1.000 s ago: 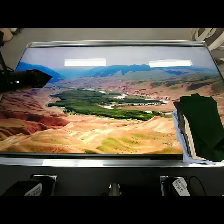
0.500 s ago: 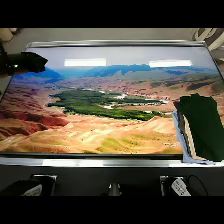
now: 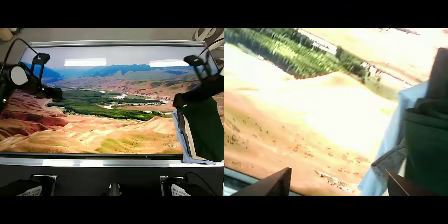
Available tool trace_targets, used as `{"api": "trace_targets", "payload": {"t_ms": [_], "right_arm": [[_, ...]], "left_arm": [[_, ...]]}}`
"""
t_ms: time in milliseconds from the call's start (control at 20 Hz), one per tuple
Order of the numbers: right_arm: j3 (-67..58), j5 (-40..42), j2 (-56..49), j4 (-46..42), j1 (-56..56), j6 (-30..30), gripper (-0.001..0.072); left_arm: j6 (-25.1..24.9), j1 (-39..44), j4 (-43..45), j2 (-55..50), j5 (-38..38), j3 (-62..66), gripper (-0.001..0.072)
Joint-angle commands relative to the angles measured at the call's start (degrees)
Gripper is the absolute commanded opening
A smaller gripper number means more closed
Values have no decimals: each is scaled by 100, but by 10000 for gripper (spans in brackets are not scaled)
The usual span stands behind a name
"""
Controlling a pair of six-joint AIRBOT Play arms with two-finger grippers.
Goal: Fold the shirts.
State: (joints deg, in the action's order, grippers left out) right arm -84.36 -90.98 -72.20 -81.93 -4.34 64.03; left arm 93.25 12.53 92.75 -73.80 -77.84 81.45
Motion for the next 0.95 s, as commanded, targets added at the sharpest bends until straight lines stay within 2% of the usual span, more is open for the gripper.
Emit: {"api": "trace_targets", "payload": {"t_ms": [0,900], "right_arm": [[520,-15,-68,-85,396,133,612],[518,-35,-59,-144,396,133,612]], "left_arm": [[238,28,46,326,151,-614,618],[238,28,42,302,186,-610,619]]}}
